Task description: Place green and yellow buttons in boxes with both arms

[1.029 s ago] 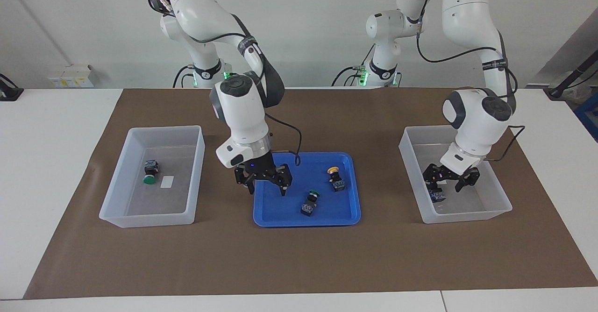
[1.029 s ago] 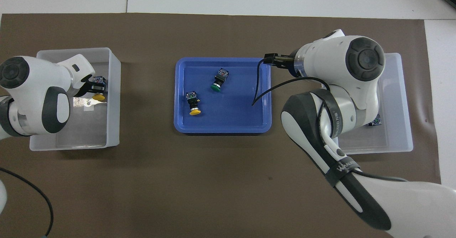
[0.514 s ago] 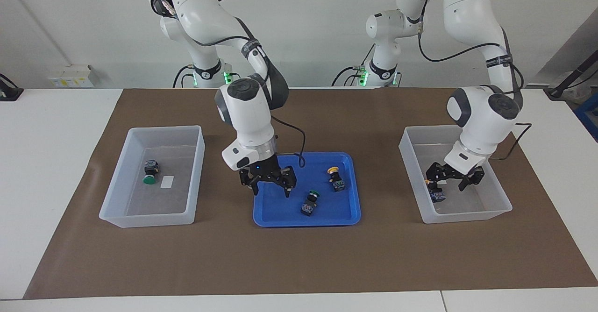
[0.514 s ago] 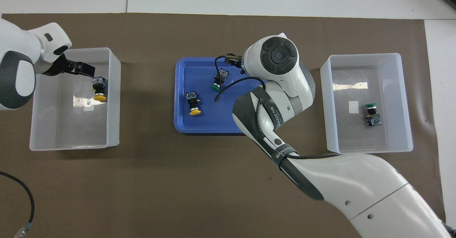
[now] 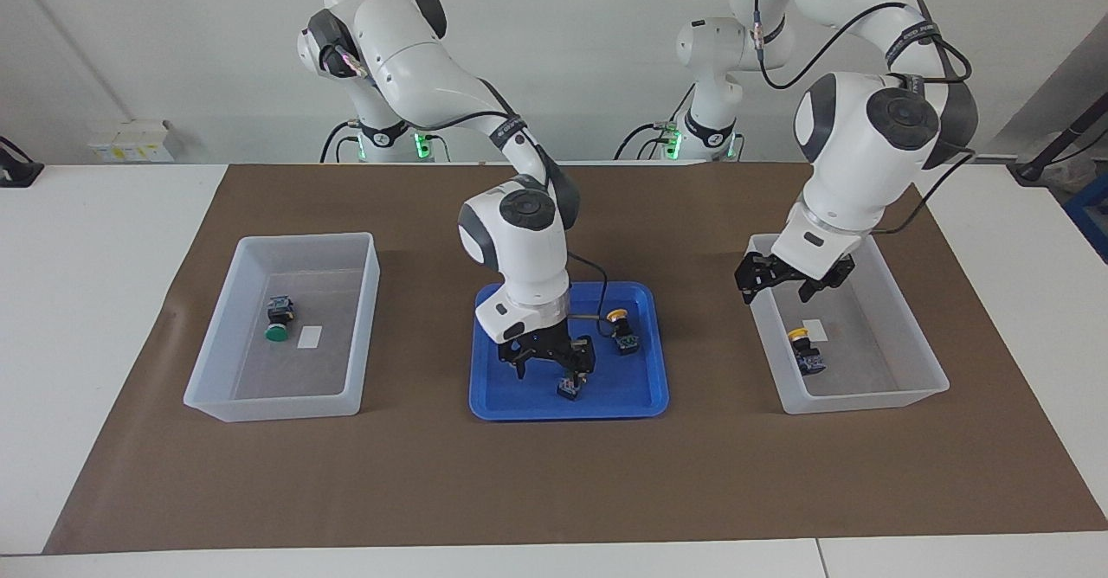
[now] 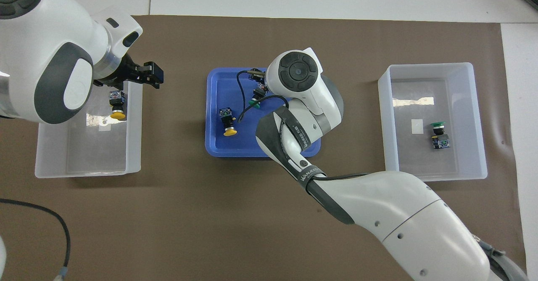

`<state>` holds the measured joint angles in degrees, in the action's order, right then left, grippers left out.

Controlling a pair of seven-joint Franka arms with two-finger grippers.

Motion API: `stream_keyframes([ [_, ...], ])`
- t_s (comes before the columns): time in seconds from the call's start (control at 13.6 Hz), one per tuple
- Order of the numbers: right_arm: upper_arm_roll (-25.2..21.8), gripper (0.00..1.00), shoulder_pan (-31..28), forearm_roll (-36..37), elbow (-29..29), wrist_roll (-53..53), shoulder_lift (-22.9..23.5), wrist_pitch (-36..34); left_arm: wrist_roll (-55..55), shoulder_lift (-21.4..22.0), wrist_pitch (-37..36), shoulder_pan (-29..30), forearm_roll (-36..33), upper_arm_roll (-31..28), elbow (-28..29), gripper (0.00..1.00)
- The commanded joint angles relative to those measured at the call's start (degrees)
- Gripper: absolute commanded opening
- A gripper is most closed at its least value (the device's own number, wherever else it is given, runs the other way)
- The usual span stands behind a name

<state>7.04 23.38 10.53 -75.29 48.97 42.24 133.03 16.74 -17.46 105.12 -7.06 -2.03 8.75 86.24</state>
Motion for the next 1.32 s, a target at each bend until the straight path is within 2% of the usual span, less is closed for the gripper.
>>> stream_keyframes([
  [0.0,0.26,1.00,0.00,0.54,-0.20,1.31,0.82,2.49,7.14,3.47,9.45,-2.69,-0.34,-0.49,9.69,0.82],
  [0.15,0.35,1.00,0.00,0.37,-0.73,1.31,1.09,4.33,10.14,4.27,15.53,-3.83,-0.25,-0.40,14.90,0.76],
  [0.29,0.35,1.00,0.00,0.02,-1.17,1.57,1.62,5.93,14.61,3.84,20.62,-6.55,-0.25,-0.49,17.80,0.74],
  [0.44,0.26,1.00,0.96,-0.07,-2.48,1.92,1.79,6.72,17.18,3.75,25.64,-6.82,-0.25,-0.49,20.79,0.74],
  [0.73,0.26,0.98,1.32,0.01,-4.25,3.06,1.79,8.74,21.66,1.12,33.20,-9.89,-0.16,-0.49,23.44,0.70],
  [0.96,0.17,0.04,1.40,0.80,-4.07,3.24,1.62,8.39,24.31,-1.00,36.03,-11.39,-0.25,-0.49,23.44,0.70],
  [1.03,0.17,0.00,1.40,0.81,-4.07,3.41,1.44,8.22,24.31,-1.00,35.94,-11.40,-0.25,-0.58,23.36,0.69],
  [1.25,0.00,0.00,1.32,0.81,-3.98,3.59,-0.31,6.47,24.22,-1.09,36.12,-11.22,-0.25,-0.58,23.36,0.68],
])
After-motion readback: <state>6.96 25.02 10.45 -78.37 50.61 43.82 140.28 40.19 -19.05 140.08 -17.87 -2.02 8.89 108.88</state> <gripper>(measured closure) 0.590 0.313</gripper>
